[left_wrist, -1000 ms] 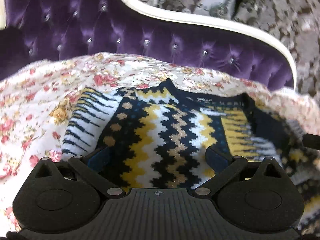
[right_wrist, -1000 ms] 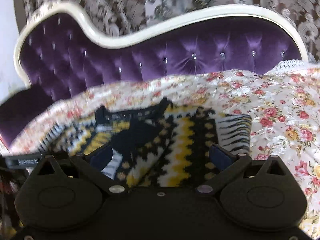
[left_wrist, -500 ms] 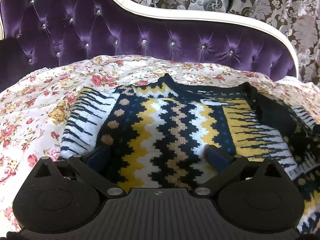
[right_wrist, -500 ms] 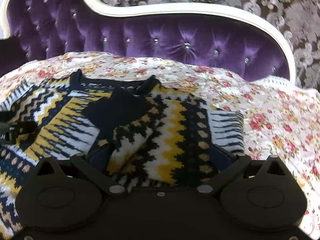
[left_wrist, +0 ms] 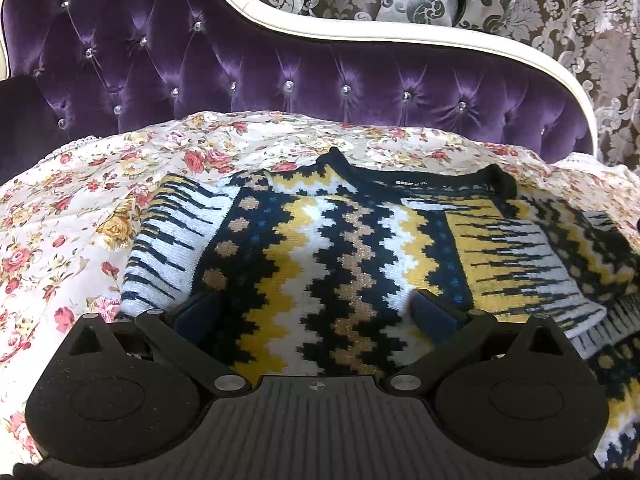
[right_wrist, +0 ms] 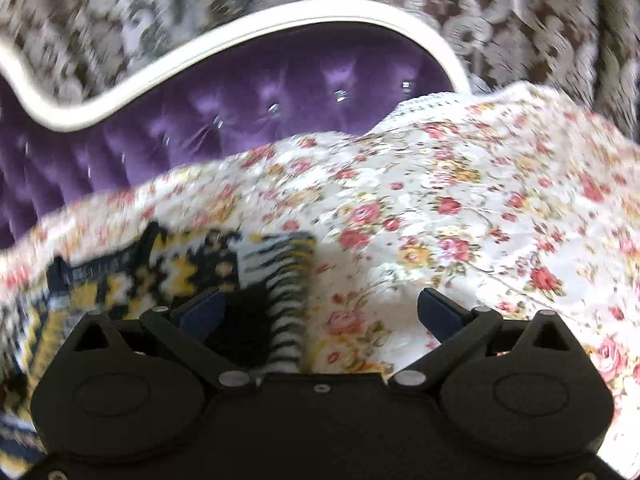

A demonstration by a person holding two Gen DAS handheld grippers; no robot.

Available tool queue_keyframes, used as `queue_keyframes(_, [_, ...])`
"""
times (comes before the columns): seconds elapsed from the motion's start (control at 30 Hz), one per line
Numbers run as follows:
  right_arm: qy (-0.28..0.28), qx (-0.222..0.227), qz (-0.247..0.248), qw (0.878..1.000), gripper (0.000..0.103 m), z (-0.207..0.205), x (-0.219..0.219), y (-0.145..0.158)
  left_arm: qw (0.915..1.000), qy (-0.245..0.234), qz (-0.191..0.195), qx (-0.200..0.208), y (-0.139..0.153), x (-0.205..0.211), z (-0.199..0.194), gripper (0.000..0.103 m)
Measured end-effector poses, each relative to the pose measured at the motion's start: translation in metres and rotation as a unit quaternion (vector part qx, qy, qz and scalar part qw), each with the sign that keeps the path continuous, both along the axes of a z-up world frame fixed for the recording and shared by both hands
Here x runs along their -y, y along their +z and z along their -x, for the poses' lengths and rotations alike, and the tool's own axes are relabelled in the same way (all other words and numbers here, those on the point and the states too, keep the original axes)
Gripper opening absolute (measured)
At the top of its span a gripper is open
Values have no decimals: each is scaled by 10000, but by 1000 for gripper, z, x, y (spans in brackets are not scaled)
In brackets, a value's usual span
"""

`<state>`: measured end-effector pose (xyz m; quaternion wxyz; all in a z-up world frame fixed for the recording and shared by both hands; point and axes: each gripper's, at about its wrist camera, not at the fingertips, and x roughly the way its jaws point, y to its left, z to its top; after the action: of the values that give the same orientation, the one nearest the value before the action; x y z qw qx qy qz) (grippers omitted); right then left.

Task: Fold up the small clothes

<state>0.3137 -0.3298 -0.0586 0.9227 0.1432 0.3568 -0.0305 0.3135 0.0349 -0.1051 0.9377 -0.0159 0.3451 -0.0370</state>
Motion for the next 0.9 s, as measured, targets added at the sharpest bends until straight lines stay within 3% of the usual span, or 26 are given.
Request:
queue_keyframes(0.2, [540,-25,-124,9985,102,-3,-19,-3,10000,1,2,14,0,-1,0,103])
queue_keyframes(0.33, [1060,-737,533,9902,102,-8,-47,-21,10000,1,3,12,0,-1,0,103])
queue_keyframes(0.4, [1089,-594,728,9896,102,0,-52,-22,10000,2,4,13,0,-1,1,103])
queue_keyframes(0.57, [1102,-672,488,9904,102,2,-43,-22,10000,4,2,19,0,-1,0,103])
queue_keyframes(0.9, [1153,-123,577,9916,102,23,-46,-28,10000,7,2,32,0,-1,0,103])
